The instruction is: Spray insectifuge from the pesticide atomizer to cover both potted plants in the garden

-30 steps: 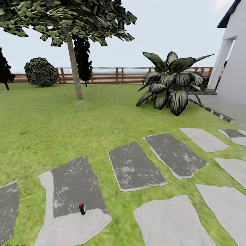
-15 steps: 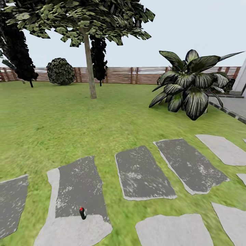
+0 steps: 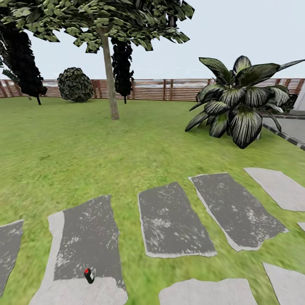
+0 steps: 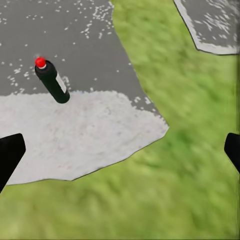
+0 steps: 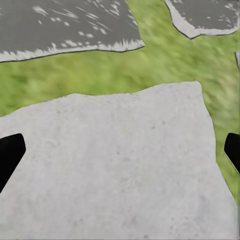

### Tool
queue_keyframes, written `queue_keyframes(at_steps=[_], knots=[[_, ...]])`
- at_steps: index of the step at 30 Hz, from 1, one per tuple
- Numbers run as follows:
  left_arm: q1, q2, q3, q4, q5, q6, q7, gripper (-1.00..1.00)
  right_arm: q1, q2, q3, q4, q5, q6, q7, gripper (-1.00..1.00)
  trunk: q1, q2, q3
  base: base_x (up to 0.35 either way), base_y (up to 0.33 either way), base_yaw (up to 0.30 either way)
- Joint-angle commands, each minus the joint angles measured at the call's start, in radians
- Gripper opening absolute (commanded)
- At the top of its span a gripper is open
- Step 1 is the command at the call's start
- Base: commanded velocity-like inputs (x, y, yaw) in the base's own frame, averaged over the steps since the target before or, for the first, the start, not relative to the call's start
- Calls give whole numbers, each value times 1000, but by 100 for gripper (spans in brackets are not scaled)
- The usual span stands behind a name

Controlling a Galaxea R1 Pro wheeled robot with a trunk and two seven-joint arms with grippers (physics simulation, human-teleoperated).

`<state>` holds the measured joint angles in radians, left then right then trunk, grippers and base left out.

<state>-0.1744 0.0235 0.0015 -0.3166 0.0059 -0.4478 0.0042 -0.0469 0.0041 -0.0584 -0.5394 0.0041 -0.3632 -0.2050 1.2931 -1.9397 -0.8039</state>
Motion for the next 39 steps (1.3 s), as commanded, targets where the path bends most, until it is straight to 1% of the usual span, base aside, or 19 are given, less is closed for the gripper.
queue_keyframes(at_steps=[1,10,18,26,28,29,36,39], knots=[[-1,0,0,1,1,-3,0,100,-1,0,-1,1,1,-3,-1,100,0,0,-3,246,-214,31],[-1,1,0,1,5,-3,2,100,-1,0,-1,2,1,-3,-1,100,0,0,-11,220,-221,197],[-1,1,1,1,6,-4,2,100,-1,0,-1,3,1,-3,-1,100,0,0,-11,56,-232,273],[-1,1,2,1,10,-4,2,100,-1,0,-1,3,1,-3,-1,100,0,0,-11,3,-27,280],[-1,1,2,1,22,-4,2,100,-1,0,-1,4,1,-3,-1,100,0,0,-11,0,-3,280],[-1,3,2,1,47,-5,2,100,-1,0,-1,4,1,-3,-1,100,0,0,-11,0,0,280],[-1,6,2,0,51,-4,2,100,-1,0,-1,5,1,-3,-1,100,0,0,-11,0,0,277],[-1,6,2,-1,51,-1,2,100,-1,0,-2,7,1,-4,-1,100,0,0,-11,0,0,153]])
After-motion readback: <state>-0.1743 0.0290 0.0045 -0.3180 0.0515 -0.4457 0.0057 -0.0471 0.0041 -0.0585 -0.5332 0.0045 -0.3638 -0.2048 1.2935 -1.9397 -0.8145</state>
